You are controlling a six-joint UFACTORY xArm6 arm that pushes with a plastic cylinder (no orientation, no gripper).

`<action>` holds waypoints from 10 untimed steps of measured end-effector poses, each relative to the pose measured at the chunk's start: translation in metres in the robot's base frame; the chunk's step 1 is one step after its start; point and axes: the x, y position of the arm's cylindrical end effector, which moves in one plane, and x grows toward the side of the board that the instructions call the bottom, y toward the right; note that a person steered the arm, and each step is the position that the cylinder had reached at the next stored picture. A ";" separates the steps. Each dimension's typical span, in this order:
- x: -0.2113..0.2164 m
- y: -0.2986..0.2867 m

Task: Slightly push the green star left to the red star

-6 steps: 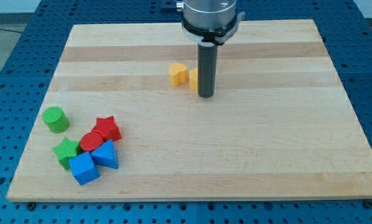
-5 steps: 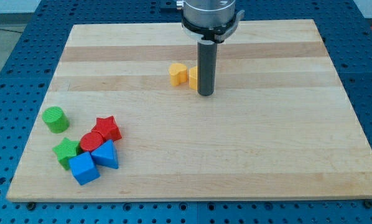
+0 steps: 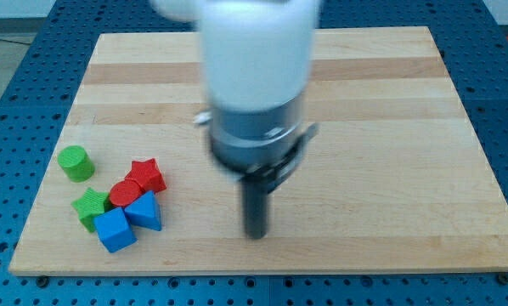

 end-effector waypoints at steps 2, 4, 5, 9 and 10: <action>0.023 -0.118; 0.022 -0.167; 0.006 -0.173; -0.078 -0.164; -0.099 -0.153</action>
